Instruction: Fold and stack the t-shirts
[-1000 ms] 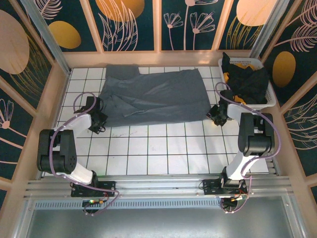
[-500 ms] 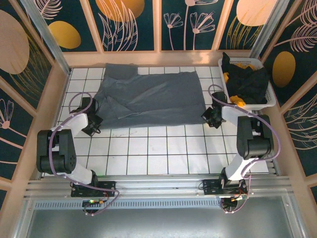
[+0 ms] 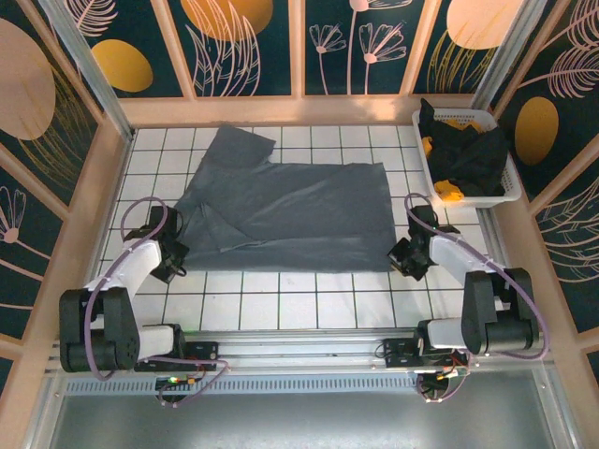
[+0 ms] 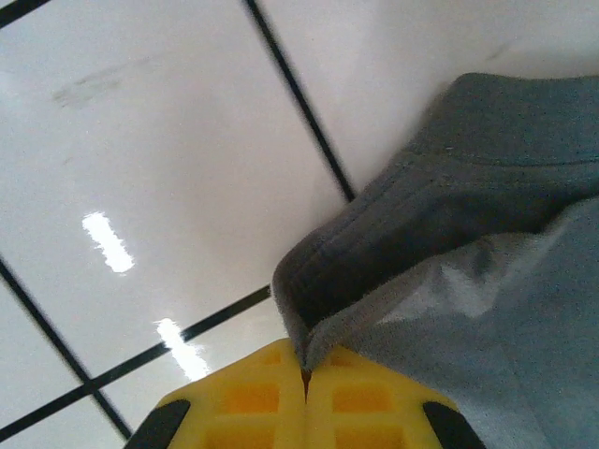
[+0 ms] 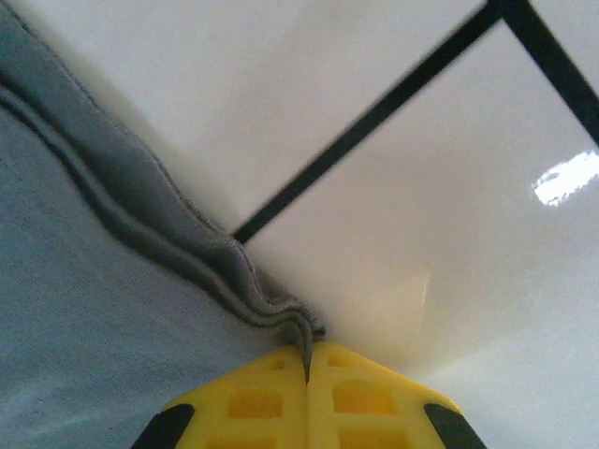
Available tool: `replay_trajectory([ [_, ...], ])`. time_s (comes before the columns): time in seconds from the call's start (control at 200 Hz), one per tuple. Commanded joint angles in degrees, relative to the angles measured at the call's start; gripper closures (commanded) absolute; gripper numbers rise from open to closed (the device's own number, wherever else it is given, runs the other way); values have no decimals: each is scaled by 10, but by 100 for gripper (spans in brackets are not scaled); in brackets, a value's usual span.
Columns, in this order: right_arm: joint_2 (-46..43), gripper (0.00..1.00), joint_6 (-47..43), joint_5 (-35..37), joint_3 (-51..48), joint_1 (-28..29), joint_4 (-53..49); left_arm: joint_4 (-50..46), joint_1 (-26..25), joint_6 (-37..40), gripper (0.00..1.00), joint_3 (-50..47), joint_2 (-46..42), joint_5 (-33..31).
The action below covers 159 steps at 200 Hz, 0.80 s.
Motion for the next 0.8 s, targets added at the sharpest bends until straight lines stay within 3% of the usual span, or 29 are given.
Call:
replay_trajectory([
  [0.0,16,100,-7,0,-29,-1,-44,-19,5,-27,96,-24,-12,-19],
  [0.055,21,100,-10,4,-23,-2,-46,-18,5,-32,94,-28,-10,-16],
  [0.115,18,100,-13,7,-12,-2,-50,-20,4,-35,84,-26,-19,-18],
  [0.135,15,95,-15,7,-8,-2,-53,-19,5,-33,81,-22,-24,-17],
  [0.23,-12,78,-26,8,24,7,-55,-21,4,-20,49,11,-57,-14],
  [0.315,-40,69,-53,-30,49,29,-17,-36,4,-8,37,51,-72,-5],
  [0.38,-49,64,-74,-70,68,55,23,-36,4,8,36,73,-71,29],
  [0.47,-40,64,-95,-116,95,104,77,3,-7,13,42,72,-57,131],
  [0.536,-29,62,-105,-161,108,134,132,28,-42,-7,43,73,-36,176],
  [0.636,-3,60,-108,-209,130,165,185,67,-98,-56,43,65,-4,206],
  [0.791,39,60,-107,-207,169,179,186,142,-114,-111,43,25,16,217],
])
